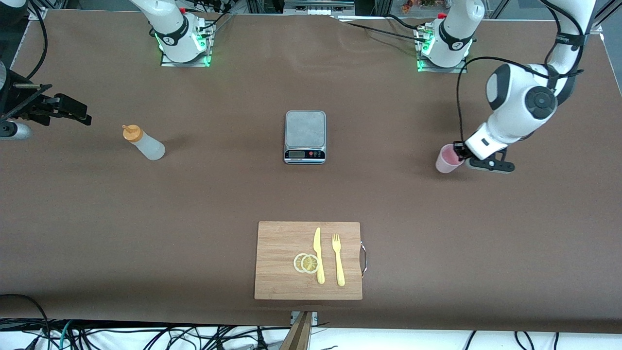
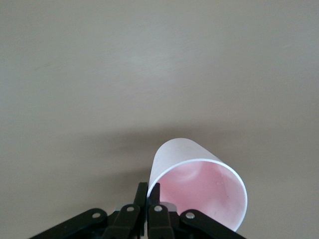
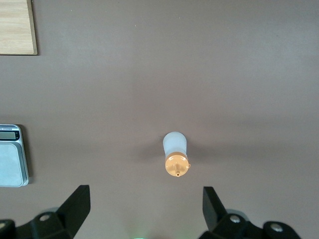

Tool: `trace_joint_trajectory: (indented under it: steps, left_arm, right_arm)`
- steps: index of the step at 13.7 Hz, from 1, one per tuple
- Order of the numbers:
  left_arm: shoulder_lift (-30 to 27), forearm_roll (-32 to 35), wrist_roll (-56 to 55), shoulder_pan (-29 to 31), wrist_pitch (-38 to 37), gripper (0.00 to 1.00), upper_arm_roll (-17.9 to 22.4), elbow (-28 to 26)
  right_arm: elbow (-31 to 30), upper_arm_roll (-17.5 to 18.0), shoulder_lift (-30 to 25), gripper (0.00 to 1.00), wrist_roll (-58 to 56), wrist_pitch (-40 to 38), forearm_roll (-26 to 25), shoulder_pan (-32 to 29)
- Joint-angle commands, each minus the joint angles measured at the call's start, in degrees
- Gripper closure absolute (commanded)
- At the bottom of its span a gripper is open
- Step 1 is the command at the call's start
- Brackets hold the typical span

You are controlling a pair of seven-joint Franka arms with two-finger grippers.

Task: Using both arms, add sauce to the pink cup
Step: 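Carry the pink cup with the left gripper onto the scale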

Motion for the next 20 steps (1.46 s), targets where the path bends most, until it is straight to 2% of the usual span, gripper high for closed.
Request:
trace_joint_trajectory:
  steps: [1,4,5,8,11,14,16,20]
  left_arm:
    - [-0.19,-2.0,-10.49,-6.04,-2.63,1.0,-3.69,3.87]
    - [2.79,-3.06,-19.11,-15.17,-4.55,1.0,-5.63,9.32]
    - [4.11,-3.76,-25.41,-17.55,-4.56,1.0,-6.59,10.9]
    - [9.11,-4.21,-37.31,-21.86,-4.56,1.0,-9.06,16.17]
    - [14.21,-4.12,-47.94,-26.43,-4.56,1.0,-9.15,21.01]
    - [17.47,-4.12,-55.51,-29.08,-4.56,1.0,-9.24,24.01]
    - [18.35,-4.21,-58.24,-29.52,-4.47,1.0,-11.51,24.1]
    - [19.24,-4.21,-61.94,-30.14,-4.12,1.0,-13.37,24.1]
  right_arm:
    - [1.66,0.2,0.46,0.0,-0.38,-1.3,0.27,-0.23]
    - [1.66,0.2,0.46,0.0,-0.38,-1.3,0.27,-0.23]
    - [1.66,0.2,0.46,0.0,-0.38,-1.3,0.27,-0.23]
    - [1.66,0.2,0.46,0.0,-0.38,-1.3,0.27,-0.23]
    - [1.66,0.2,0.46,0.0,-0.38,-1.3,0.27,-0.23]
    - [1.66,0.2,0.46,0.0,-0.38,-1.3,0.27,-0.23]
    - [1.66,0.2,0.46,0.0,-0.38,-1.3,0.27,-0.23]
    - [1.66,0.11,0.46,0.0,-0.47,-1.3,0.27,-0.23]
